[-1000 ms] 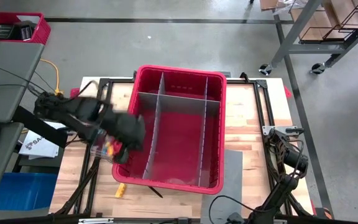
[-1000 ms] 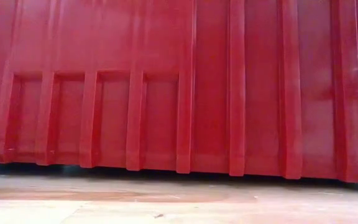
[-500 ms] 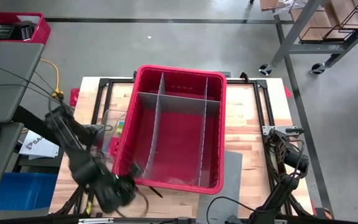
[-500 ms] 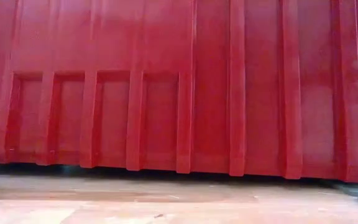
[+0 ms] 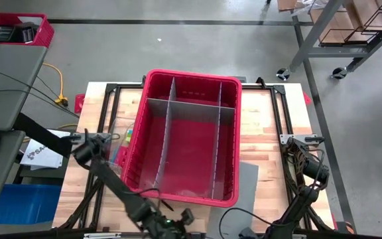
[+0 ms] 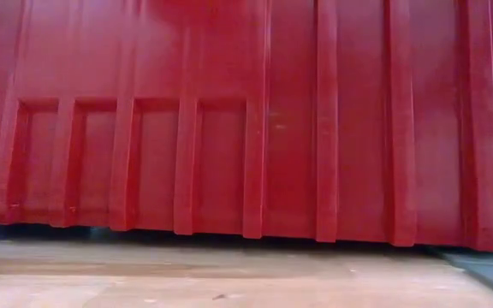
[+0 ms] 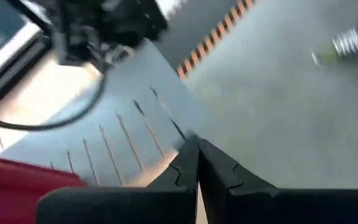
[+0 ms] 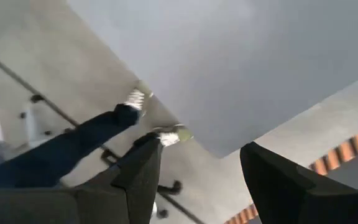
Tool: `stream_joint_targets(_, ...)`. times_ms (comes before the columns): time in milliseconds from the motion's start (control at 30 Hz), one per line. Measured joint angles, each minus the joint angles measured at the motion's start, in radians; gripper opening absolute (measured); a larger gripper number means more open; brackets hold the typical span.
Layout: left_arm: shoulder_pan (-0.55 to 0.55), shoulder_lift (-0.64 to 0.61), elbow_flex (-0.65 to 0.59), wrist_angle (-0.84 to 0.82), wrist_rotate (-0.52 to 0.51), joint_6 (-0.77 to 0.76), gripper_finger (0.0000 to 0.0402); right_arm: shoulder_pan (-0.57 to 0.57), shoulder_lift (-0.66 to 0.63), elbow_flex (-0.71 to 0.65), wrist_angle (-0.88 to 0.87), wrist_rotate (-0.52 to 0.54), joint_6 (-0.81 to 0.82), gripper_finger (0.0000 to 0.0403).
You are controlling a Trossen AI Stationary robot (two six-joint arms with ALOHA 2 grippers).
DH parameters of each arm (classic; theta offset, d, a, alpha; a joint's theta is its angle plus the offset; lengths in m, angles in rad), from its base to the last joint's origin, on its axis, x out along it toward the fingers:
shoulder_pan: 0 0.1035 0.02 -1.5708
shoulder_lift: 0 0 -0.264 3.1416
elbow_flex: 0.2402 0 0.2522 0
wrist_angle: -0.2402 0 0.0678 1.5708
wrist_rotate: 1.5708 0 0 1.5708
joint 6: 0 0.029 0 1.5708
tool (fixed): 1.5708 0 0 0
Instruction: Sort Items/Unsort Items
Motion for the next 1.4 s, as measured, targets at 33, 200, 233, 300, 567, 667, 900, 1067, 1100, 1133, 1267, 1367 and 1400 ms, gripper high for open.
stream_joint_targets(33,0.012,0.012,0.000,0.042,0.001,-0.010,0.0000,0.000,0.000,0.000,0.018,0.015,-0.001,0.0210)
stream_joint_targets(200,0.080,0.064,0.000,0.125,0.023,-0.006,0.0000,0.008,0.000,0.000,0.050,0.108,-0.012,0.0210)
stream_joint_targets(233,0.093,0.076,0.000,0.124,0.025,0.005,0.0000,0.009,0.000,0.000,0.037,0.120,-0.013,0.0210)
stream_joint_targets(300,0.117,0.097,-0.001,0.125,0.048,0.019,0.0000,0.010,0.000,0.000,0.001,0.134,-0.014,0.0210)
stream_joint_targets(567,0.173,0.174,0.007,0.260,0.174,0.097,0.0000,0.017,0.000,0.000,-0.047,0.135,-0.004,0.0210)
stream_joint_targets(667,0.184,0.193,0.008,0.311,0.177,0.090,0.0000,0.017,0.000,-0.001,-0.038,0.151,-0.004,0.0210)
stream_joint_targets(900,0.199,0.201,0.008,0.290,0.218,0.113,0.0000,0.020,0.000,-0.002,-0.001,0.212,-0.002,0.0210)
stream_joint_targets(1067,0.197,0.201,0.007,0.252,0.223,0.083,0.0000,0.024,-0.015,-0.002,0.010,0.252,-0.004,0.0210)
stream_joint_targets(1100,0.195,0.201,0.007,0.241,0.224,0.076,0.0000,0.027,-0.020,-0.002,0.008,0.267,-0.004,0.0210)
stream_joint_targets(1133,0.193,0.201,0.007,0.226,0.225,0.064,0.0000,0.028,-0.026,-0.002,0.005,0.285,-0.003,0.0210)
stream_joint_targets(1267,0.186,0.191,0.004,0.170,0.226,0.029,0.0000,0.041,-0.039,0.001,-0.001,0.362,-0.004,0.0210)
stream_joint_targets(1367,0.182,0.179,0.000,0.131,0.234,0.010,0.0000,0.044,-0.038,0.002,-0.001,0.387,-0.007,0.0210)
stream_joint_targets(1400,0.180,0.176,0.000,0.120,0.236,0.005,0.0000,0.045,-0.038,0.002,0.000,0.404,-0.008,0.0210)
